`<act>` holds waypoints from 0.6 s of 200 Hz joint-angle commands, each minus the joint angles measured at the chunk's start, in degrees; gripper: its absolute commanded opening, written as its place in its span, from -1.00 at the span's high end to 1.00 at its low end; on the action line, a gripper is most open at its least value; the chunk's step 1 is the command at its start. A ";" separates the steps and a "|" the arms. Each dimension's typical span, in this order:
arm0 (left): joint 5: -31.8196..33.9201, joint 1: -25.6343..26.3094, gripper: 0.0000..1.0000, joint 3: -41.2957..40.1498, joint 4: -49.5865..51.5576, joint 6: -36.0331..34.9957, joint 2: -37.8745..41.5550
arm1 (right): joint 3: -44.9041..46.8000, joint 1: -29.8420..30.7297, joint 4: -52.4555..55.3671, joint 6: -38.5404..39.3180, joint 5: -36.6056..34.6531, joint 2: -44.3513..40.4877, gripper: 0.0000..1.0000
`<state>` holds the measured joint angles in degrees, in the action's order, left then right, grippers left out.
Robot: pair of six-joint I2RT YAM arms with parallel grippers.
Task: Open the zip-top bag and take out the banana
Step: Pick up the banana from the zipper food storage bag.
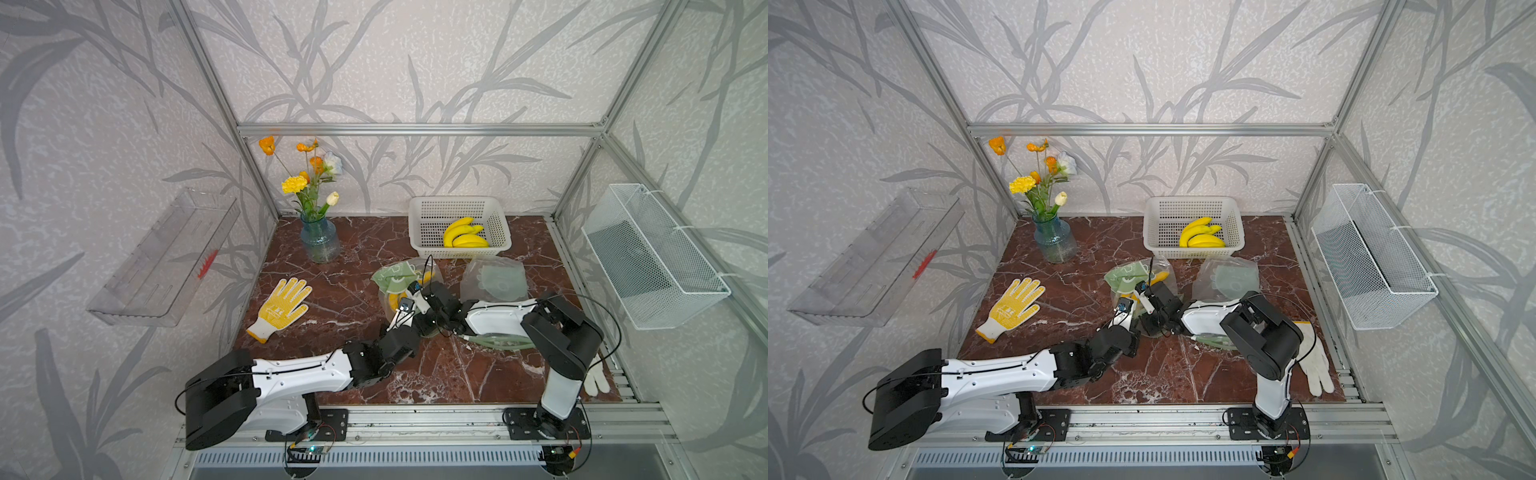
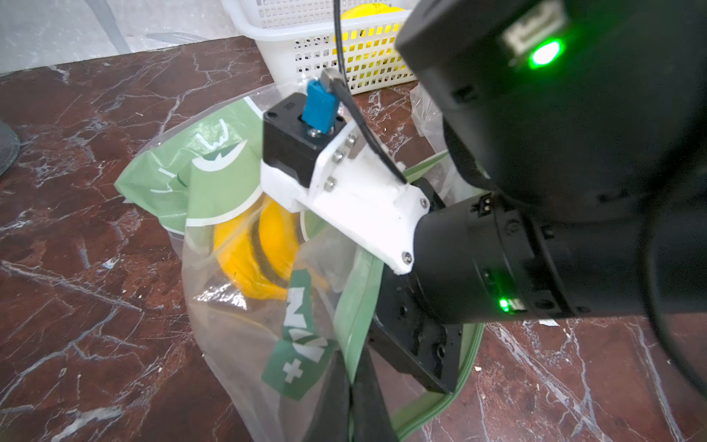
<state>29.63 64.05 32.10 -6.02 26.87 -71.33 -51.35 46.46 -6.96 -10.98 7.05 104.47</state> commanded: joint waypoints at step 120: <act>3.44 -1.04 1.00 1.39 3.26 1.34 -0.30 | 7.36 0.21 -0.96 -4.00 4.39 -9.95 0.53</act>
<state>32.91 63.31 32.12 -2.81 28.12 -71.50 -43.68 46.46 -6.11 -14.39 12.08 94.59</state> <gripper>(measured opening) 0.048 0.204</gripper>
